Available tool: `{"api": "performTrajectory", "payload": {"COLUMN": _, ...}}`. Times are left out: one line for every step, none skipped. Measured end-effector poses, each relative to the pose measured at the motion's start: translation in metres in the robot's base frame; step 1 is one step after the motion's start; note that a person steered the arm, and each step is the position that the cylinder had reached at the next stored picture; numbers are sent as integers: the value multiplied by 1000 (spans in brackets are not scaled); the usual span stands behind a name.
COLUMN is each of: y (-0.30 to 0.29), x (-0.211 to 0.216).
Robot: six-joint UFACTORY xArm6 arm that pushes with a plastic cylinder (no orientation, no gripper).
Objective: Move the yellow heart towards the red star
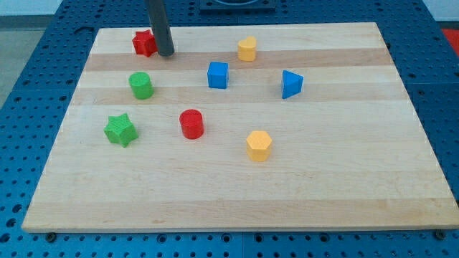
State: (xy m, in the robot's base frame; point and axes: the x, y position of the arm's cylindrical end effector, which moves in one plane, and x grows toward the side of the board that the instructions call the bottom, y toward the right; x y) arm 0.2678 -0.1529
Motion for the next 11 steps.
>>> {"api": "performTrajectory", "payload": {"y": -27, "x": -9}}
{"api": "performTrajectory", "payload": {"y": -50, "x": -22}}
{"api": "performTrajectory", "payload": {"y": -50, "x": -25}}
{"api": "performTrajectory", "payload": {"y": 36, "x": -25}}
{"api": "performTrajectory", "payload": {"y": 132, "x": -44}}
{"api": "performTrajectory", "payload": {"y": 215, "x": -58}}
{"api": "performTrajectory", "payload": {"y": 268, "x": -35}}
{"api": "performTrajectory", "payload": {"y": 269, "x": -12}}
{"api": "performTrajectory", "payload": {"y": 222, "x": -17}}
{"api": "performTrajectory", "payload": {"y": 159, "x": -17}}
{"api": "performTrajectory", "payload": {"y": 172, "x": -21}}
